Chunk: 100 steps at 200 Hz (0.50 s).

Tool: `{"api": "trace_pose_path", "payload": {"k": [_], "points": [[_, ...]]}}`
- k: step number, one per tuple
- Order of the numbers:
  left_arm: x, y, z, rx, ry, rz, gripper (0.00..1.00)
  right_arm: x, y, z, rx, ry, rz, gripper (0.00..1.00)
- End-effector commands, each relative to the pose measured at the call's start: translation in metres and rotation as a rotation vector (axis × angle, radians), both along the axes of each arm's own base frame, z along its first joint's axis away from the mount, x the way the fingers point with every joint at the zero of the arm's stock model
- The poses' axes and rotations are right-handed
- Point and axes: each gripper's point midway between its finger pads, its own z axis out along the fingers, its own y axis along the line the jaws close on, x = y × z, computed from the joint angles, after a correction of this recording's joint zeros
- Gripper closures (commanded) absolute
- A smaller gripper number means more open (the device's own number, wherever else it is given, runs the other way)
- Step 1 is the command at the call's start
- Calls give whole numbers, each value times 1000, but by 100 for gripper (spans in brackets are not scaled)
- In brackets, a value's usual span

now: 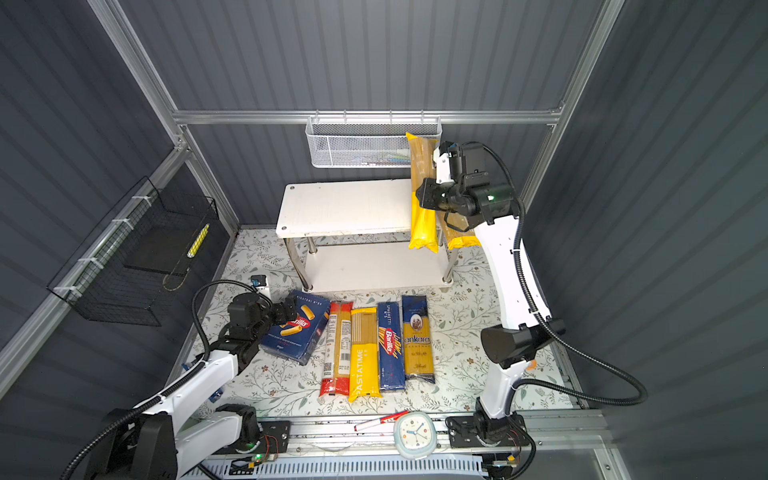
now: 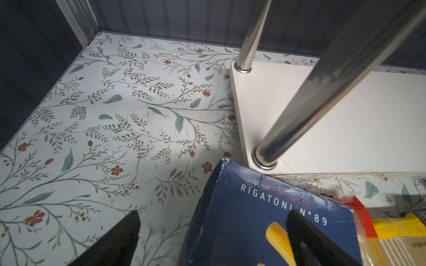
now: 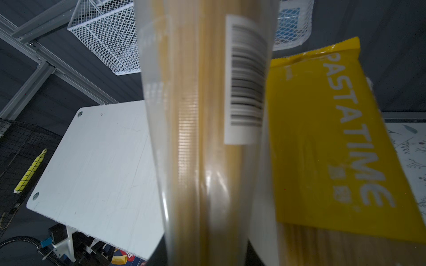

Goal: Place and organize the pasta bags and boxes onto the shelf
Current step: 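Carry the spaghetti bag onto the top shelf beside the Pastatime bag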

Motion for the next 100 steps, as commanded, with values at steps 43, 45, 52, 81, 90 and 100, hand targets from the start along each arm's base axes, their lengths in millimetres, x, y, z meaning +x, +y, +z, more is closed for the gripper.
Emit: {"api": "trace_pose_path", "payload": {"k": [43,45,52,81,90,100], "points": [[-1,-1,6,14,-28,-12,1,19,-5,24,-2,-113,-48,89],[-1,-1,5,15,-27,-10,1,19,-5,23,-3,-111,-50,89],[-1,-1,5,15,-26,-10,1,20,-6,20,-4,-105,-54,89],[-1,-1,5,15,-28,-11,1,22,-9,14,-11,-93,-74,89],[-1,-1,6,15,-28,-10,1,22,-9,12,-11,-89,-76,86],[-1,-1,6,16,-28,-9,0,22,-9,12,-11,-89,-76,75]]}}
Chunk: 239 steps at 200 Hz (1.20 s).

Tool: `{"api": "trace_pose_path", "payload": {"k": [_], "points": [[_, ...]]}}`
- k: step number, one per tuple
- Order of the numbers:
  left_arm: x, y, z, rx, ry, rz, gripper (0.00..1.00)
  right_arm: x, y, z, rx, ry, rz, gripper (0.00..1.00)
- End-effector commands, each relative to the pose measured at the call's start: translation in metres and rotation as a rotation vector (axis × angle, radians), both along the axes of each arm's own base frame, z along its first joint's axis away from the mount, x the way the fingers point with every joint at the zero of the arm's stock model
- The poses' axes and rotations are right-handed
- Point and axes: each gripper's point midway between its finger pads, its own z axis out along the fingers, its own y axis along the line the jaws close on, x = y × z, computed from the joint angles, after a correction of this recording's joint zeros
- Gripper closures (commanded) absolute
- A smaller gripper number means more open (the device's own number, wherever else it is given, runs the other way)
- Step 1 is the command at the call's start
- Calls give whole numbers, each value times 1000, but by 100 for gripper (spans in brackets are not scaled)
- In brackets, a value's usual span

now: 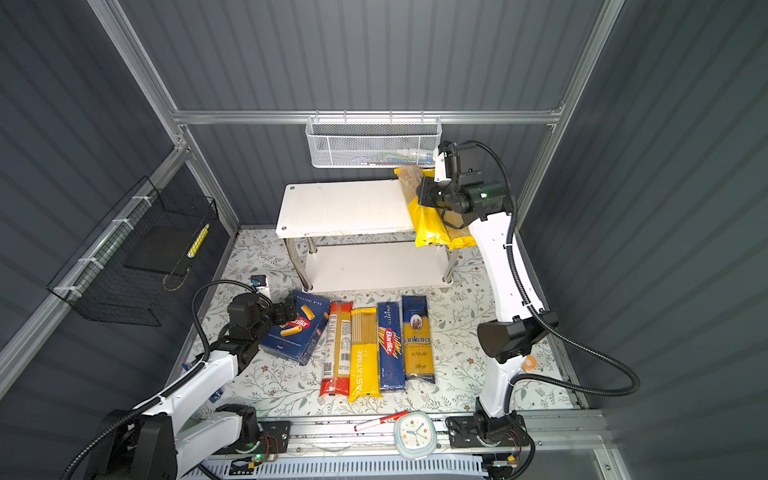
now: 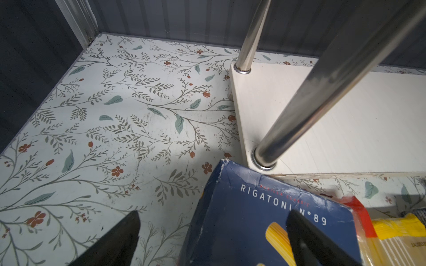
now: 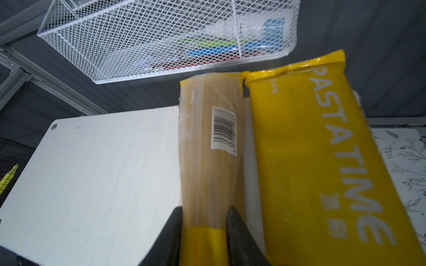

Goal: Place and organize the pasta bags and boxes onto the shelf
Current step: 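Carry the spaghetti bag onto the top shelf beside the Pastatime bag, then open the right gripper and draw it back down from the shelf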

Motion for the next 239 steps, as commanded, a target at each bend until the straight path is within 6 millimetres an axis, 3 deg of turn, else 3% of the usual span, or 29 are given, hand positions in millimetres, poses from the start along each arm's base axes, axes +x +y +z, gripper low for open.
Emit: {"api": "trace_pose_path", "payload": {"k": [1,20,30,50,73,97,121,163,206,239], "points": [[-1,-1,5,13,-26,-7,0,0,-4,18,15,-61,-21,74],[-1,0,4,16,-24,-6,1,-4,-5,23,14,-69,-19,64],[-1,0,5,16,-25,-5,1,-9,-6,27,14,-75,-17,50],[-1,2,4,22,-25,3,0,-26,-7,41,11,-98,-1,40],[-1,3,4,26,-26,7,0,-56,-3,54,-3,-133,45,38],[-1,3,5,27,-30,6,0,-90,-4,50,-5,-130,60,40],[0,2,5,29,-26,3,0,-122,-2,30,28,-124,78,41],[1,2,5,29,-34,6,0,-163,-3,-12,93,-56,97,41],[-3,3,10,12,-69,13,1,-216,-25,-56,77,-27,87,41],[-1,3,9,11,-59,17,0,-242,-22,-92,119,34,132,39]]}}
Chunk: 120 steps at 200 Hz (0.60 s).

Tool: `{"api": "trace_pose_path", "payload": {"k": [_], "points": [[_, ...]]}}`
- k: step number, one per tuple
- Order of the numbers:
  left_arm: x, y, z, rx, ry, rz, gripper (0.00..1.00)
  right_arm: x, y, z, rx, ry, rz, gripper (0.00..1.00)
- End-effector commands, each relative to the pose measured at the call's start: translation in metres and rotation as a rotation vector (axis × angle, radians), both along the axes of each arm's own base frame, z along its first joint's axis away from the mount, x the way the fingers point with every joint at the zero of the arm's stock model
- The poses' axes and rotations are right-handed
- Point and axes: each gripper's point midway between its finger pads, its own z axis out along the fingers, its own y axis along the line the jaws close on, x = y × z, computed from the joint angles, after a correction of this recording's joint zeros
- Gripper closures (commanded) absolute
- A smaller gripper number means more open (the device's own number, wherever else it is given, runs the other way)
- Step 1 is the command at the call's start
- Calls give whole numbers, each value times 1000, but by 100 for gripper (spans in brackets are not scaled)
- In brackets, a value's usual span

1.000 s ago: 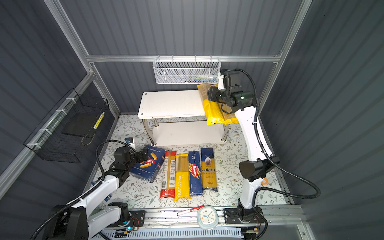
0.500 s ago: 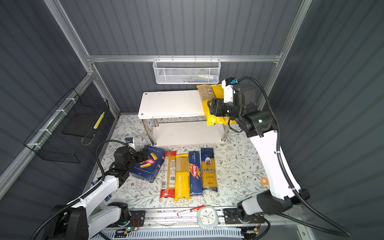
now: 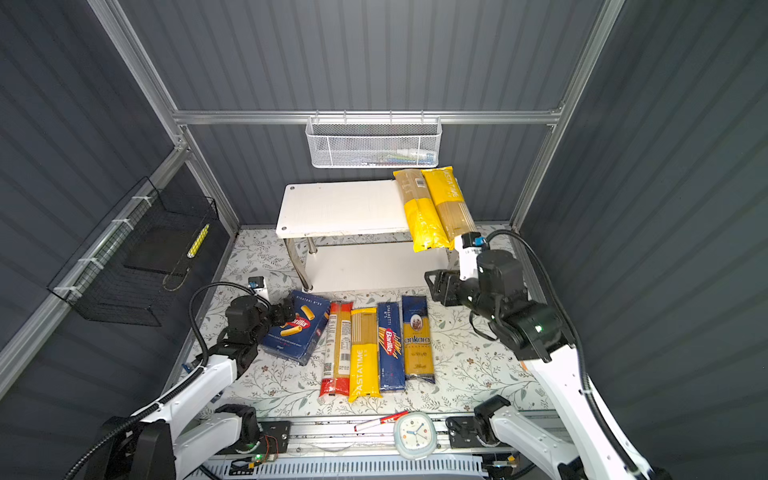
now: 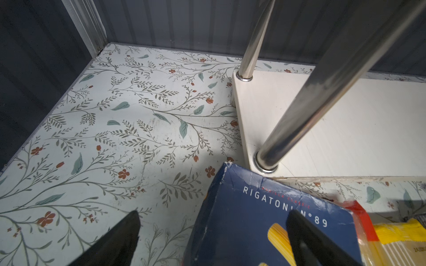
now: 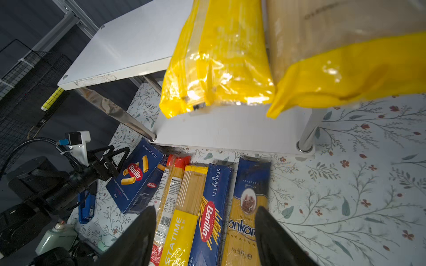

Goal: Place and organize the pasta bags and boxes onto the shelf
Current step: 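Open the right gripper and draw it back down from the shelf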

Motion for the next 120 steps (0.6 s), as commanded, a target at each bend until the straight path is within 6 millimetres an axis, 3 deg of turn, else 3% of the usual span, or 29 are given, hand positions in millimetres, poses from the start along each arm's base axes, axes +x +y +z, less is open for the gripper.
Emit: {"api": "trace_pose_path", "payload": {"k": [1,42,79,90,120], "points": [[2,-1,2,6,-15,0,1,-11,7,-21,38,44,31,39],[4,1,2,-5,-9,17,0,-13,23,-96,53,185,88,33],[3,5,2,-3,-10,41,0,0,16,-147,45,240,-7,23],[4,4,0,-3,0,40,1,4,23,-159,70,267,6,16],[9,4,-6,6,37,44,1,17,56,-186,261,379,81,13]]}}
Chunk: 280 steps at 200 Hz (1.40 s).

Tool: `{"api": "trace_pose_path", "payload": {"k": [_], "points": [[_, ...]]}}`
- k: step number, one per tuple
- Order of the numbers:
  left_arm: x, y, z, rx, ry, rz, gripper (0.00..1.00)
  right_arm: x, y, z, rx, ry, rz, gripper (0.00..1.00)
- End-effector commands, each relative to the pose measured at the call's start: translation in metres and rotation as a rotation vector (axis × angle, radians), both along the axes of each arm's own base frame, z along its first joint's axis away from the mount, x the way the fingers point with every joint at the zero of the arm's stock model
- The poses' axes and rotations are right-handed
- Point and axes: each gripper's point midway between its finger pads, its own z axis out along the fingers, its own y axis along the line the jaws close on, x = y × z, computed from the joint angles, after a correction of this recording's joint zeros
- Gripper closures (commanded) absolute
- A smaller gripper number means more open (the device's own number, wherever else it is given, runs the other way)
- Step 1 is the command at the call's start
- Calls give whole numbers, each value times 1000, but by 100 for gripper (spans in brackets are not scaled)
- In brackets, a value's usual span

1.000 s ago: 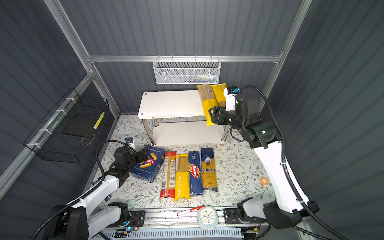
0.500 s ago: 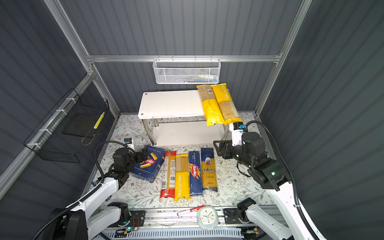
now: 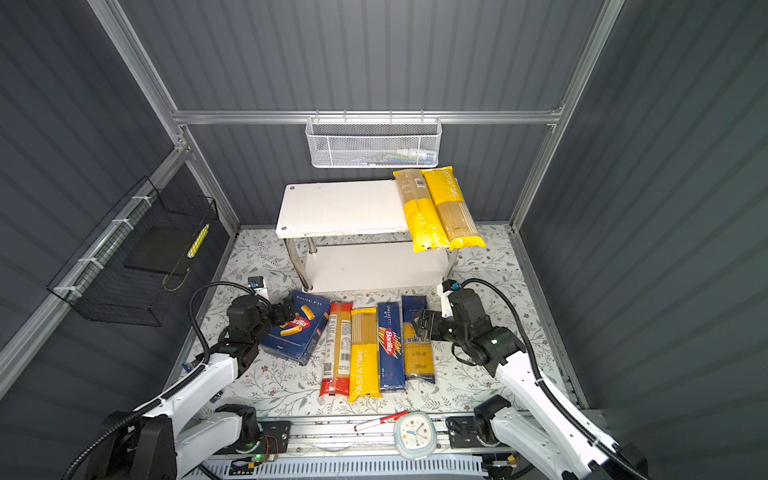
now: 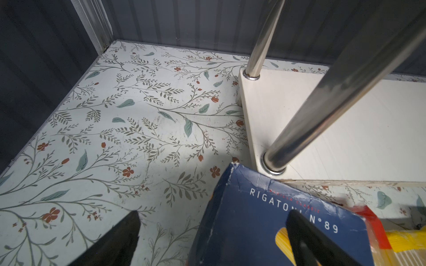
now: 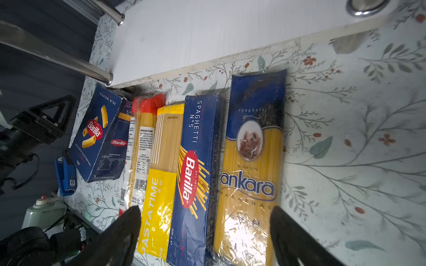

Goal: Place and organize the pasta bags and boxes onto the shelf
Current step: 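Open the right gripper and draw it back down from the shelf, then move the right gripper over the Ankara pack while the left lowers to the rigatoni box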

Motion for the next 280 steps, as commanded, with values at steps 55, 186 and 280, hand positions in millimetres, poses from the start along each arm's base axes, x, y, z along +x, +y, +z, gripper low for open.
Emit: {"api": "trace_pose_path", "payload": {"k": [55,186,280], "points": [[7,-16,2,-35,32,-69,0,17,17,-8,68,52,14,2],[-26,-110,5,-262,47,-451,0,-16,-62,-37,-321,151,-299,1],[-30,-102,2,-251,24,-416,0,3,-8,-85,-383,240,-114,1]]}}
